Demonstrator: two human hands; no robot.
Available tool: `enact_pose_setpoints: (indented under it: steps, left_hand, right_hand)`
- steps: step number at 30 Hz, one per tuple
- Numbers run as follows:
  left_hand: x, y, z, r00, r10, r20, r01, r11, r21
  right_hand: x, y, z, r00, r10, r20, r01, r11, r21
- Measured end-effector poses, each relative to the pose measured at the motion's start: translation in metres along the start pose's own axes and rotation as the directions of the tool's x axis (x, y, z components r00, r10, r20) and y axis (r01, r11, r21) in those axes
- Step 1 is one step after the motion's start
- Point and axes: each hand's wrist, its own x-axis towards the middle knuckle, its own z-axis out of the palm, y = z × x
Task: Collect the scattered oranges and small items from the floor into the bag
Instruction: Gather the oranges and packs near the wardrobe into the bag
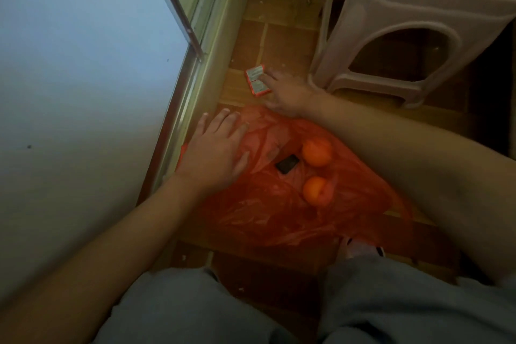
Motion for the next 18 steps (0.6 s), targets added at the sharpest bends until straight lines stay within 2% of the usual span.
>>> enact_pose_setpoints:
  steps: [5, 9, 12, 15, 18]
  left_hand:
    - [-0.014, -0.007, 0.005, 1.000, 0.015, 0.022, -0.015, 1.000, 0.013]
    - [-0.015, -0.013, 0.005, 0.999, -0.032, 0.037, 0.033, 0.999, -0.009]
    - [-0.017, -0.015, 0.006, 0.997, -0.047, 0.057, 0.049, 0.998, -0.028]
    - [-0.018, -0.017, 0.007, 0.994, -0.063, 0.084, 0.066, 0.997, -0.031]
    - [-0.018, -0.018, 0.007, 0.992, -0.083, 0.094, 0.085, 0.996, -0.021]
  right_hand:
    - [0.051, 0.003, 0.006, 0.996, 0.034, 0.088, -0.024, 0.993, -0.112]
    - [0.067, 0.003, 0.005, 0.987, -0.020, 0.159, 0.059, 0.969, -0.241]
    - [0.073, 0.005, 0.021, 0.979, -0.053, 0.195, 0.097, 0.970, -0.221]
    - [0.073, 0.010, 0.032, 0.988, -0.081, 0.134, 0.105, 0.978, -0.179]
    - [0.070, 0.014, 0.033, 0.998, -0.036, 0.044, 0.042, 0.988, -0.149]
